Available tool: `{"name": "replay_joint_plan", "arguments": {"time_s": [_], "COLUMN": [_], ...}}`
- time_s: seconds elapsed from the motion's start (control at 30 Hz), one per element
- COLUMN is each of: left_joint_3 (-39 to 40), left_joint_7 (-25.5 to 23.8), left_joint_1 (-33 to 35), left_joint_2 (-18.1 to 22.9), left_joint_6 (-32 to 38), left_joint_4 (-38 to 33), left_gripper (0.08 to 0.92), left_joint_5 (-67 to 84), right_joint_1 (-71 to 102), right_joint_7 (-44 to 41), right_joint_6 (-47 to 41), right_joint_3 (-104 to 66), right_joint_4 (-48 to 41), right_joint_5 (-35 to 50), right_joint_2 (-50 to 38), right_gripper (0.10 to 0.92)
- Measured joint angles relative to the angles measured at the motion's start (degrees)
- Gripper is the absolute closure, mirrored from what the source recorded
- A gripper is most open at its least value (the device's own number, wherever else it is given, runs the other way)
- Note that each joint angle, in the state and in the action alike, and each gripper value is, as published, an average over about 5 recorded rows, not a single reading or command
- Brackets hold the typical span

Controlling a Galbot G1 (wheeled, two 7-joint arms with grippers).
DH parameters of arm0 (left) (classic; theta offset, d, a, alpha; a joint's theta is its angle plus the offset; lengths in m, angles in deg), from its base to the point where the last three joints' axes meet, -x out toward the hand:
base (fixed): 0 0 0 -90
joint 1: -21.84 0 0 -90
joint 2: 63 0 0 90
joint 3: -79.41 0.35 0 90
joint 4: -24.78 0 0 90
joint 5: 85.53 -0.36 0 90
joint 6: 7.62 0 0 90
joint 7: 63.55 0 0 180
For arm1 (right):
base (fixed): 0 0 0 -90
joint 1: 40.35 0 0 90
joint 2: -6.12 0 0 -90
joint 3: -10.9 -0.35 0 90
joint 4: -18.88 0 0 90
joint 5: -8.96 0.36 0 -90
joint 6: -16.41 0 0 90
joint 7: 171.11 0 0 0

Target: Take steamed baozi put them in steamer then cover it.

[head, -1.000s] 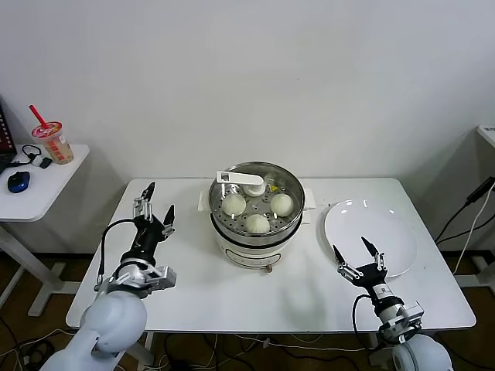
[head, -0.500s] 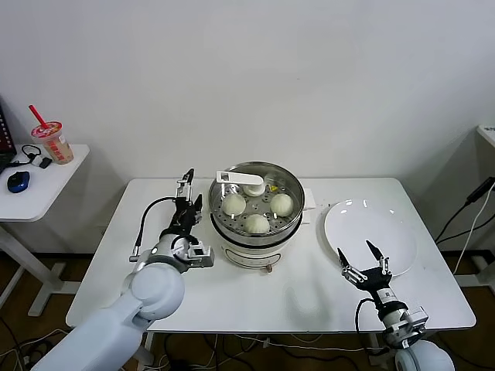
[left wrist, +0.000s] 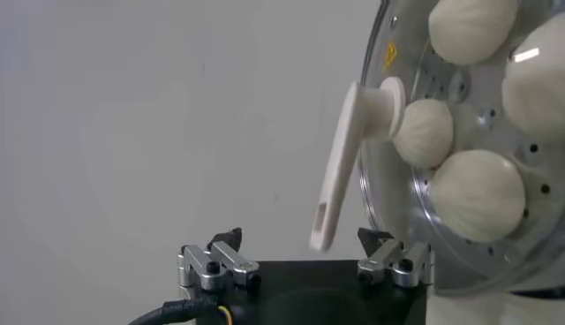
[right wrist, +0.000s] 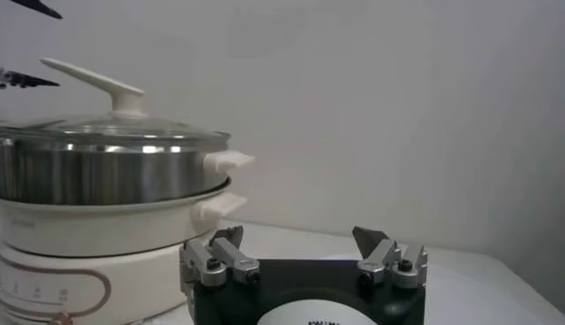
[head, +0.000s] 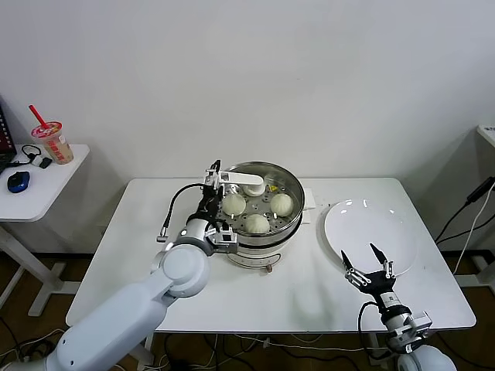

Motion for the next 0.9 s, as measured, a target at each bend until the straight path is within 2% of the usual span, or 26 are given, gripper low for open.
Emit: {"name": "replay_joint_plan", "arguments": {"time_s": [0.5, 0.6, 0.9], "left_joint_3": [0.5, 0.6, 1.2], "left_joint_7": [-0.8, -0.9, -1.0], "left_joint_1": [-3.9, -4.1, -4.3], "left_joint_2": [3.5, 3.8, 4.8], "left_joint_6": [0.0, 0.0, 0.0], "left_joint_4": [6.9, 7.5, 8.6], "left_gripper": [0.183, 0.236, 0.494], "left_joint_5": [-0.7, -0.8, -1.3], "right_joint_1": [0.1, 0.0, -0.1], "right_joint_7": [-0.1, -0.2, -0.3], "right_joint_6": [0.4, 0.4, 0.6], "right_joint_3": [-0.2, -0.1, -0.2], "right_joint_4": [-0.7, -0.7, -1.2], "right_joint_5": [0.1, 0.1, 0.1], "right_joint_2": [0.1, 0.2, 0.2], "right_gripper": [0.203, 0.203, 0.203]}}
